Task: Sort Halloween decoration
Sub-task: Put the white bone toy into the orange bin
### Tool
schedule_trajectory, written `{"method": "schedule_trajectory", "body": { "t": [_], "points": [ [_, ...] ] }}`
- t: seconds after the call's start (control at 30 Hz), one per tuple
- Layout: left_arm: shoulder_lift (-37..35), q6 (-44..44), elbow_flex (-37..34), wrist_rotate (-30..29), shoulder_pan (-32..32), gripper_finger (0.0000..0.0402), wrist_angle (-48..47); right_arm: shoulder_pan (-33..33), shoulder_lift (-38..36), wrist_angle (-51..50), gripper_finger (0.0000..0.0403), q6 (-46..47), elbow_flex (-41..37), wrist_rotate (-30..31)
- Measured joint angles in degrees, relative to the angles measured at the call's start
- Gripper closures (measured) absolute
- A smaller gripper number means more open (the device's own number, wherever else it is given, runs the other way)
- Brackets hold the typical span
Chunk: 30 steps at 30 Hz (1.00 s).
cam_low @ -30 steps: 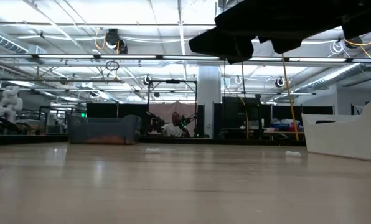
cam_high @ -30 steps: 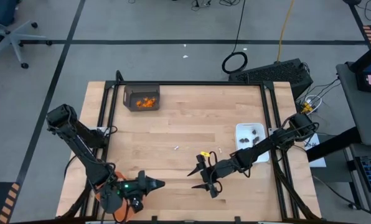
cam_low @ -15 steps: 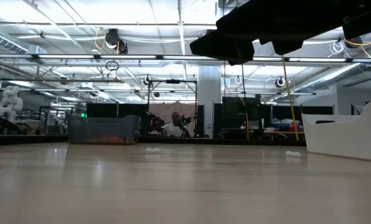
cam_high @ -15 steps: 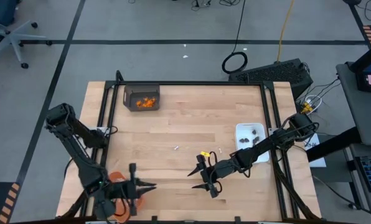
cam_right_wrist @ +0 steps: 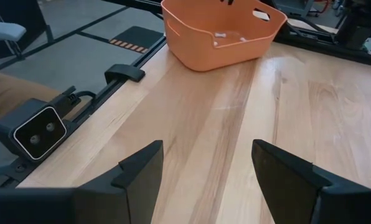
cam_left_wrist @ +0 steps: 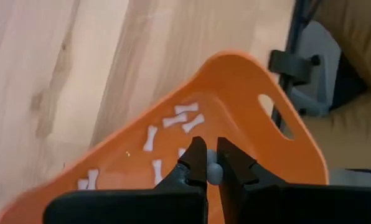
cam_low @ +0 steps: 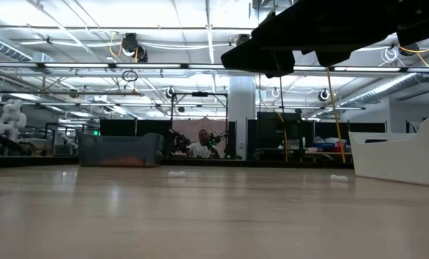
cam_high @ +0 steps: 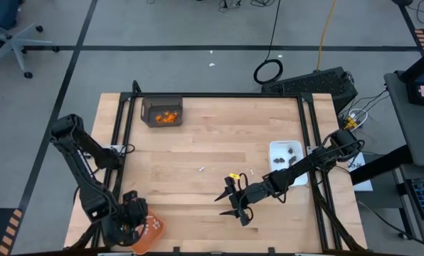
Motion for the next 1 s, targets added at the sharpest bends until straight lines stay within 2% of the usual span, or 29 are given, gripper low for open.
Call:
{"method": "schedule_trajectory", "body": {
  "t": [0.23,0.4,0.53,0.67,0.83,1.0],
  "points": [
    [2.97,-3.22,-0.02,3.07,-0.85,0.039,-2.17,-0.02,0.0,0.0,0.0172,0.3,0.0,0.05],
    [6.93,-3.27,-0.02,7.73,-1.12,0.0372,-2.56,-0.11,0.0,0.0,0.0172,0.44,0.0,0.27],
    [10.26,-4.16,-0.02,7.92,-1.12,0.0354,-2.58,-0.54,0.0,0.02,0.0172,0.5,0.0,0.33],
    [12.45,-4.88,-0.04,8.39,-1.12,0.0335,-2.94,-0.88,0.0,0.02,0.0172,0.86,0.0,3.82],
    [12.46,-11.07,-0.04,9.74,-1.12,0.0304,-4.96,-0.93,0.0,0.03,0.0172,0.27,0.0,7.95],
    [12.15,-9.34,1.62,10.23,-0.86,0.0282,-10.03,-1.95,0.0,-1.21,0.0172,0.31,0.02,15.35]
  ]
}}
